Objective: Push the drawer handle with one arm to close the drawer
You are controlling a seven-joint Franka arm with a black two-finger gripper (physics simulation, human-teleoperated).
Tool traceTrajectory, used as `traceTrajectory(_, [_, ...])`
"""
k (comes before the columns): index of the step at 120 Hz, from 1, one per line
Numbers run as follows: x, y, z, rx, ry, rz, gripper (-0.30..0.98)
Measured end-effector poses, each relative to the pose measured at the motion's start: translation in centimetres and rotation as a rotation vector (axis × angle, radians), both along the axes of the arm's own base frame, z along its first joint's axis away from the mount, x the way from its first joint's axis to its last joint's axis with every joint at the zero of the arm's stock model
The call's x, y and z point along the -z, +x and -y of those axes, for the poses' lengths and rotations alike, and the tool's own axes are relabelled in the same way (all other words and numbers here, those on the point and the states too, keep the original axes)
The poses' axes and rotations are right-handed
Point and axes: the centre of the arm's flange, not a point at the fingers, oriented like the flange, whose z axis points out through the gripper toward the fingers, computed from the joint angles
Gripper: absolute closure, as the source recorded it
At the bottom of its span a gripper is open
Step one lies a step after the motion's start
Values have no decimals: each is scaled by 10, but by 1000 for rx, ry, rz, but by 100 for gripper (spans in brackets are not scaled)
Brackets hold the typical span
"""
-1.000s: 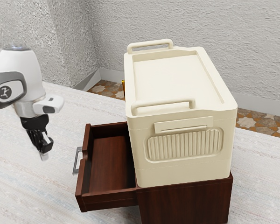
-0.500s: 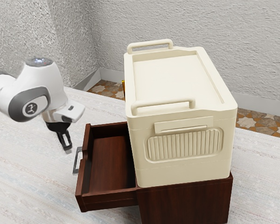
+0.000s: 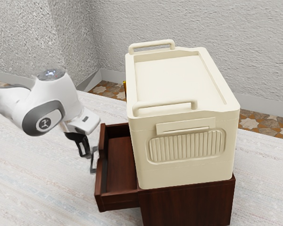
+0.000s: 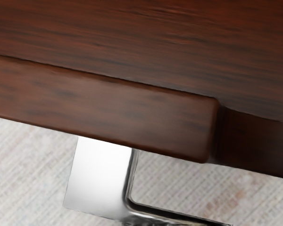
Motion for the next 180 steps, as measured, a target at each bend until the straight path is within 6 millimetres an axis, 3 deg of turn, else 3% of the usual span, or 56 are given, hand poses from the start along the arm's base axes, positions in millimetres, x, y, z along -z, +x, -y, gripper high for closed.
traceTrajectory(70, [12,46,80,164,-19,148,79])
traceTrajectory(84, [14,55,79,232,-6,204,79])
traceTrajectory(100, [11,50,82,217,-29,216,78])
traceTrajectory(130, [-16,29,72,184,-57,173,79])
traceTrajectory(147, [-32,35,39,106,-52,135,79])
traceTrajectory(172, [-106,74,10,7,-30,130,79])
traceTrajectory(180, [-147,85,-3,-35,-26,150,79])
